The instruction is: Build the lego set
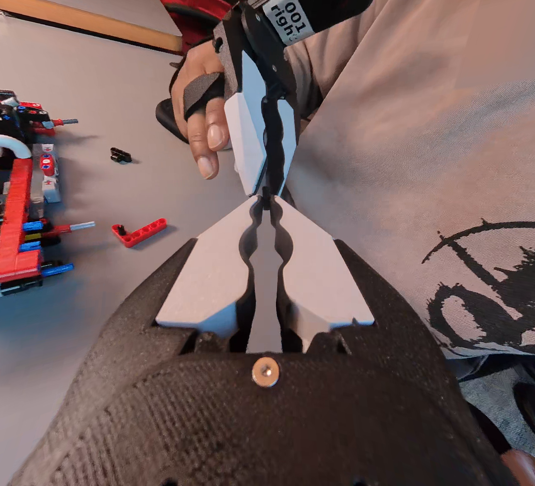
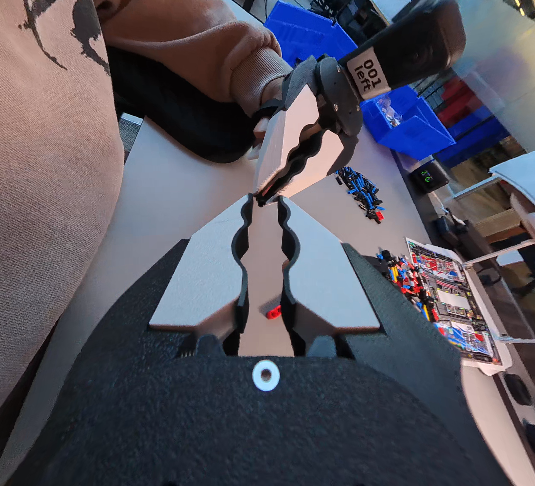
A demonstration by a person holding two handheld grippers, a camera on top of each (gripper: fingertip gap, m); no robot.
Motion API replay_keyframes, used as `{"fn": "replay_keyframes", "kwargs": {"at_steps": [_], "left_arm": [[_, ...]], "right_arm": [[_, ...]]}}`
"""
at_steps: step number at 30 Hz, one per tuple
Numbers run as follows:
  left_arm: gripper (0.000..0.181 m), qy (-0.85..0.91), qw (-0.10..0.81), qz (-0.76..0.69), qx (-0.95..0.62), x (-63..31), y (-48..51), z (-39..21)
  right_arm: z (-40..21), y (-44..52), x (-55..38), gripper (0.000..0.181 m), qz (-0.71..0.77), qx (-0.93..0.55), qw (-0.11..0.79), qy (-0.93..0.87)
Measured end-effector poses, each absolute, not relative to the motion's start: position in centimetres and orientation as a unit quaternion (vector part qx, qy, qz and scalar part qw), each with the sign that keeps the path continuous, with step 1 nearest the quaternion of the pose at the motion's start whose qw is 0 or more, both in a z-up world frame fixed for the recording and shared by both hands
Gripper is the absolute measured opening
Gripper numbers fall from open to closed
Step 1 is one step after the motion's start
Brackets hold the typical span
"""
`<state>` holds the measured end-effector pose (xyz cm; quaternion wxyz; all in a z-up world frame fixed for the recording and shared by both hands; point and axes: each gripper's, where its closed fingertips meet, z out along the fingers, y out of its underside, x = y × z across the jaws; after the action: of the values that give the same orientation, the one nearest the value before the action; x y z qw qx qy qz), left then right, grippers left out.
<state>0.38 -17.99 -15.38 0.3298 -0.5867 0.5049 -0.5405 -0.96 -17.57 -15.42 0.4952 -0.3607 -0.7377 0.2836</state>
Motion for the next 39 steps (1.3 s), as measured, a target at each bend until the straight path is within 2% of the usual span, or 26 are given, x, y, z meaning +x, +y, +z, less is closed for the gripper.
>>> {"fn": "replay_keyframes", "kwargs": {"at_steps": [6,14,21,24,26,27,30,32,39], "left_arm": [[0.002,0.480,0.300,-0.600,-0.566,0.4,-18.5,-14.4],[0.002,0.440,0.278,-0.639,-0.566,0.6,-17.8,-13.6],[0.002,0.440,0.261,-0.653,-0.558,0.7,-18.3,-13.7],[0.003,0.431,0.273,-0.656,-0.556,0.7,-17.7,-13.4],[0.007,0.409,0.327,-0.626,-0.578,0.3,-15.6,-13.5],[0.015,0.402,0.358,-0.589,-0.603,0.0,-14.0,-14.1],[0.018,0.433,0.413,-0.415,-0.685,-1.1,-10.5,-17.8],[0.018,0.458,0.410,-0.339,-0.712,-0.9,-9.6,-19.8],[0.008,0.478,0.397,-0.350,-0.701,1.6,-11.0,-20.1]], "right_arm": [[-14.7,-17.9,-0.7,0.010,0.238,-0.314,0.522,-0.757],[-13.5,-17.8,-0.6,0.006,0.141,-0.247,0.602,-0.746],[-13.9,-18.3,-0.4,0.003,0.165,-0.263,0.574,-0.758],[-13.7,-17.9,-0.4,0.002,0.248,-0.349,0.525,-0.735],[-13.9,-16.9,0.1,0.001,0.312,-0.420,0.471,-0.710],[-14.4,-16.0,0.5,0.001,0.318,-0.453,0.440,-0.707],[-17.1,-12.4,2.1,0.001,0.251,-0.522,0.364,-0.729],[-18.8,-11.2,2.6,0.002,0.210,-0.535,0.317,-0.754],[-19.8,-10.8,0.7,0.002,0.218,-0.517,0.266,-0.784]]}}
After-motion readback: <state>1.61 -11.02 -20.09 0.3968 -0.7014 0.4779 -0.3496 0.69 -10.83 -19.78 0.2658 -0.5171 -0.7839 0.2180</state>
